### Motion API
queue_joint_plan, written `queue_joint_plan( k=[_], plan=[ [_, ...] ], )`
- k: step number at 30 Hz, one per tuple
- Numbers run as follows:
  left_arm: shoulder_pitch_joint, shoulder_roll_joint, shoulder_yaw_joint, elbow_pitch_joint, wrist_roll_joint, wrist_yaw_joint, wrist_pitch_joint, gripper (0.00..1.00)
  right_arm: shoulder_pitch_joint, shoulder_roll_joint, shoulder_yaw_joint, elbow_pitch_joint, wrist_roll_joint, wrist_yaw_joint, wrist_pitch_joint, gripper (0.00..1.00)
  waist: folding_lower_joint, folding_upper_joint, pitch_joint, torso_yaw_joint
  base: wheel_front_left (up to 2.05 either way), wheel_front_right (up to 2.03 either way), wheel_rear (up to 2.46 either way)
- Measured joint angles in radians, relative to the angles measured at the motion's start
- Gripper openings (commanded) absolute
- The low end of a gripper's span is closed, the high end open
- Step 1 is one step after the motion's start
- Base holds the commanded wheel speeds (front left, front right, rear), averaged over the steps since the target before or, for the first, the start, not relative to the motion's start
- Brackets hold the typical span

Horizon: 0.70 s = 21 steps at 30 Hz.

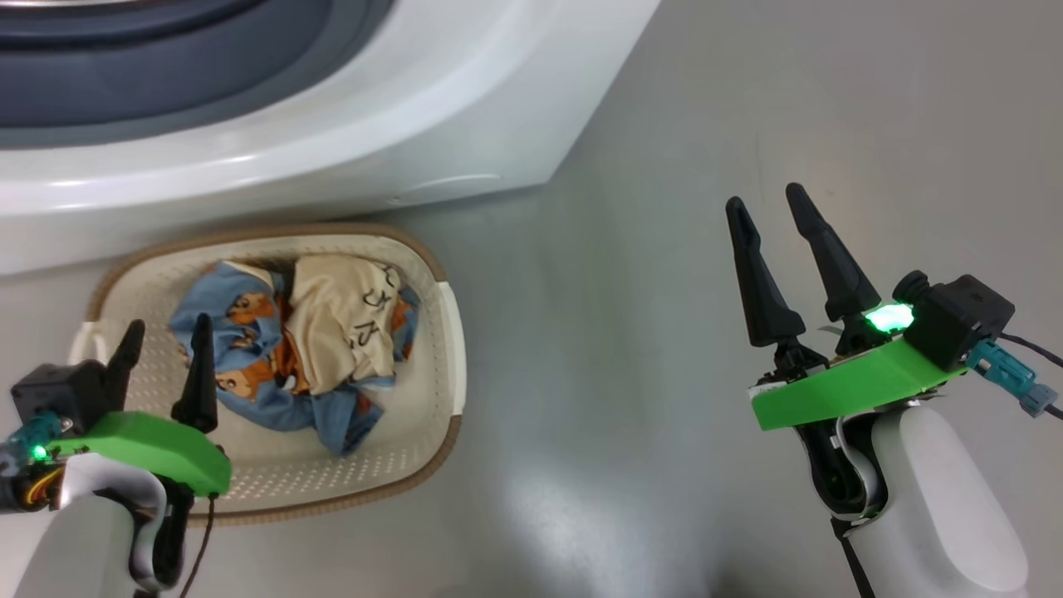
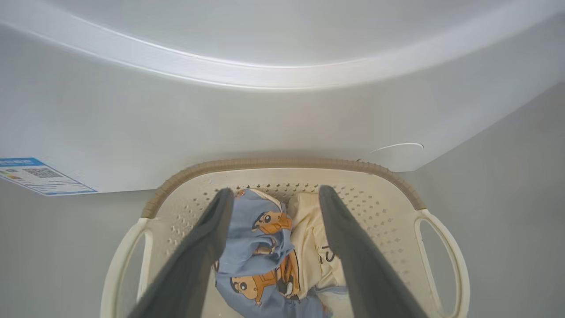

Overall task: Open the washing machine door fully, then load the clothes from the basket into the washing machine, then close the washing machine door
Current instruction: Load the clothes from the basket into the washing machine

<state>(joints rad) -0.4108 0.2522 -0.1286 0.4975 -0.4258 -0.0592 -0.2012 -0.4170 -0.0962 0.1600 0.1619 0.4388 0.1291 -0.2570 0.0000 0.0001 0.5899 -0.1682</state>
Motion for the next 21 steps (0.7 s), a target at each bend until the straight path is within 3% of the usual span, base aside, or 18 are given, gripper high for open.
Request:
queue_joint_plan(
  k=[21],
  plan=[
    [-0.297, 0.035, -0.122, 0.455, -0.008, -0.069, 0.088, 1.00, -0.043, 0.032, 0.021, -0.027, -0.007, 0.000, 0.000, 1.00, 0.0000, 0.0000, 0.155, -0.088, 0.00, 0.00, 0.00]
  ],
)
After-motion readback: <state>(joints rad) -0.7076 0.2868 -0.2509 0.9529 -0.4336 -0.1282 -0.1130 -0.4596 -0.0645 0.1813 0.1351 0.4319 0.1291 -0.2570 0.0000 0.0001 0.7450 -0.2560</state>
